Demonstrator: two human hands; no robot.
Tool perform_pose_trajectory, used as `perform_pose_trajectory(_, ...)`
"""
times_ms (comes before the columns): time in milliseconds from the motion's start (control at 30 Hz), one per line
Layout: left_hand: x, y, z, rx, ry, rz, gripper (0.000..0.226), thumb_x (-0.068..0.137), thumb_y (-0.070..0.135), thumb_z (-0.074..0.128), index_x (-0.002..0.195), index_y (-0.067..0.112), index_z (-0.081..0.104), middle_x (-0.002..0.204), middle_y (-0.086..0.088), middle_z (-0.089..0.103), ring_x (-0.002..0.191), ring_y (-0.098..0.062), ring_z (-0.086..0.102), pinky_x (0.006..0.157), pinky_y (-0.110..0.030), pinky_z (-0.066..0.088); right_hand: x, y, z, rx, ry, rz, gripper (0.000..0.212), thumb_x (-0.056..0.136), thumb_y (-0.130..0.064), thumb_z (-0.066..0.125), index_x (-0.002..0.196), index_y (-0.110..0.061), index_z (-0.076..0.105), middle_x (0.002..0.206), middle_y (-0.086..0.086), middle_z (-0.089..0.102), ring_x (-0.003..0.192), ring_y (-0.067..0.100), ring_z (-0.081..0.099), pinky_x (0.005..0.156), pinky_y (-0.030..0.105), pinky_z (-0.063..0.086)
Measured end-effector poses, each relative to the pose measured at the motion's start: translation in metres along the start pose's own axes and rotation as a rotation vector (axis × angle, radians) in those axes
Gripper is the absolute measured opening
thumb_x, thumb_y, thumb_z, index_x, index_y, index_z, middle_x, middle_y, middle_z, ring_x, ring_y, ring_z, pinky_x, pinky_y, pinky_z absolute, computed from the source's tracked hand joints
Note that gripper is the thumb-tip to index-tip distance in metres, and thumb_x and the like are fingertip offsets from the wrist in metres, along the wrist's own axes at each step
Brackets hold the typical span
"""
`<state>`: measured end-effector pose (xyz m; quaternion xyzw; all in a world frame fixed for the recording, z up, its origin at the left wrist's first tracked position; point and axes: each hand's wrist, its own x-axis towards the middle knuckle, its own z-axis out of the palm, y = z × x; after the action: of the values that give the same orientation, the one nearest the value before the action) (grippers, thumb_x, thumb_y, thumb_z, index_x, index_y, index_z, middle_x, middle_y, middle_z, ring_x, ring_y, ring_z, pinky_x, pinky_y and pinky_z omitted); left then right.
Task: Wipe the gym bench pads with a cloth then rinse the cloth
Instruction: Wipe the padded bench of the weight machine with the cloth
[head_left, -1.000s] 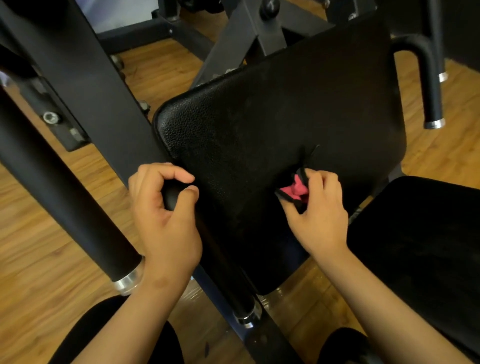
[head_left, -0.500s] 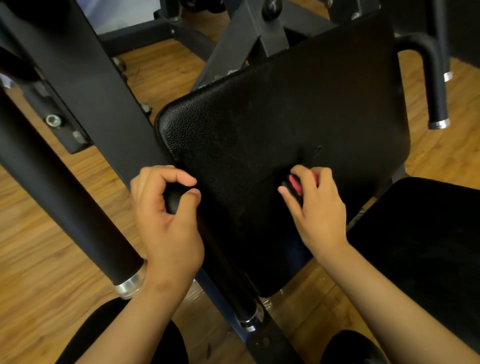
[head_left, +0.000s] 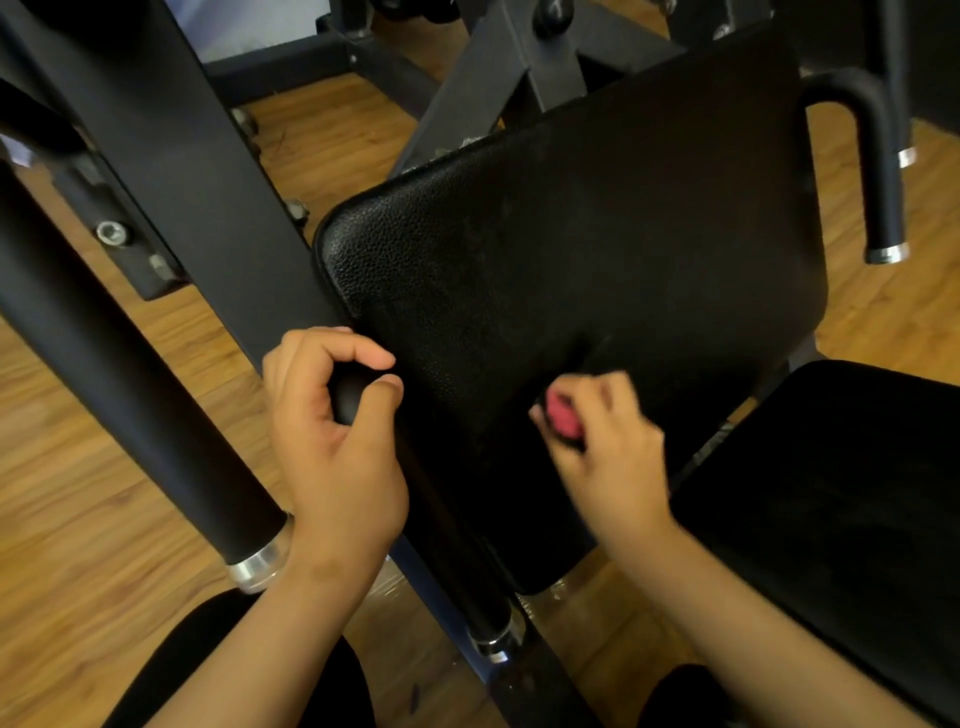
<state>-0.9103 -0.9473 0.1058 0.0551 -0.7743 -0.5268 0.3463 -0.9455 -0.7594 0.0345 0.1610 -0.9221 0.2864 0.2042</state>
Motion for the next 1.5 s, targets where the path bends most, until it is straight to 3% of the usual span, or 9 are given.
perform_pose_trajectory(133,0.000,0.001,0.002,-0.001,-0.001,-0.012,0.017,0.076,0.017,0.053,0.082,0.033,0.050,0.087,0.014,0.049,0.096,-0.022,0.049,0.089,-0.031,0.036,-0.006,-0.015,-0.004,-0.015,-0.130,-0.207,0.029,0.085,-0.034,0.053,0.112,-0.025,0.048,0.098,0.006,0.052,0.080,0.019,0.059,0.054,0.036,0.056)
perform_pose_trajectory(333,0.000,-0.001,0.001,-0.004,0.003,-0.001,0.019,0.076,0.015,0.053,0.082,0.032,0.050,0.087,0.015,0.049,0.095,-0.021,0.049,0.089,-0.032,0.036,0.055,-0.038,-0.018,0.283,-0.043,-0.092,0.039,0.082,-0.031,0.072,0.112,-0.017,0.051,0.103,-0.006,0.054,0.092,0.004,0.053,0.071,0.021,0.045)
perform_pose_trajectory(533,0.000,0.000,0.001,0.004,-0.007,-0.025,0.018,0.076,0.017,0.054,0.082,0.033,0.050,0.087,0.015,0.049,0.095,-0.015,0.048,0.089,-0.026,0.034,0.002,-0.030,0.001,0.154,-0.149,-0.385,0.032,0.067,-0.003,0.077,0.096,-0.007,0.063,0.106,0.008,0.056,0.090,0.026,0.052,0.070,0.034,0.048)
perform_pose_trajectory(700,0.000,0.000,0.000,0.017,-0.009,-0.049,0.017,0.076,0.018,0.054,0.082,0.034,0.050,0.088,0.015,0.049,0.097,-0.010,0.047,0.090,-0.025,0.033,-0.049,-0.014,0.000,0.158,-0.291,-0.423,0.023,0.081,-0.018,0.063,0.102,-0.017,0.053,0.108,0.000,0.049,0.092,0.018,0.049,0.065,0.023,0.046)
perform_pose_trajectory(1033,0.000,0.004,0.000,0.049,-0.002,-0.044,0.024,0.077,0.010,0.054,0.081,0.033,0.050,0.086,0.017,0.048,0.094,-0.012,0.046,0.089,-0.029,0.035,-0.093,0.015,-0.007,-0.047,-0.485,-0.469,0.021,0.075,-0.031,0.076,0.091,-0.023,0.066,0.099,-0.005,0.052,0.087,0.011,0.047,0.060,0.012,0.033)
perform_pose_trajectory(1200,-0.002,0.013,-0.003,0.218,-0.015,0.042,0.017,0.081,0.002,0.051,0.090,0.017,0.054,0.098,0.002,0.053,0.111,-0.025,0.049,0.101,-0.024,0.031,-0.071,0.016,-0.017,0.011,-0.219,-0.301,0.026,0.078,-0.033,0.078,0.095,-0.018,0.064,0.101,0.000,0.056,0.089,0.015,0.053,0.061,0.020,0.045)
perform_pose_trajectory(1300,-0.012,0.031,-0.001,0.414,-0.179,0.358,0.012,0.082,0.004,0.056,0.090,0.011,0.062,0.099,0.000,0.061,0.117,-0.027,0.050,0.113,-0.046,0.025,-0.059,0.011,-0.011,0.006,-0.155,-0.218,0.026,0.080,-0.025,0.071,0.104,-0.016,0.067,0.106,0.003,0.055,0.094,0.020,0.052,0.067,0.024,0.046)
perform_pose_trajectory(1367,-0.029,0.042,0.006,0.436,-0.374,0.504,0.010,0.082,0.009,0.057,0.088,0.012,0.065,0.094,0.000,0.064,0.110,-0.022,0.054,0.113,-0.042,0.025,-0.070,0.011,-0.005,0.037,-0.215,-0.199,0.031,0.080,-0.027,0.060,0.109,-0.018,0.061,0.107,0.005,0.053,0.094,0.020,0.049,0.072,0.023,0.043)
perform_pose_trajectory(1500,-0.055,0.029,0.017,0.646,-0.665,0.616,0.013,0.084,0.022,0.051,0.082,0.017,0.062,0.069,0.003,0.057,0.064,-0.019,0.056,0.067,-0.030,0.039,-0.102,0.015,-0.003,0.063,-0.297,-0.123,0.032,0.078,-0.029,0.057,0.109,-0.024,0.049,0.106,0.001,0.049,0.092,0.017,0.048,0.072,0.026,0.048)
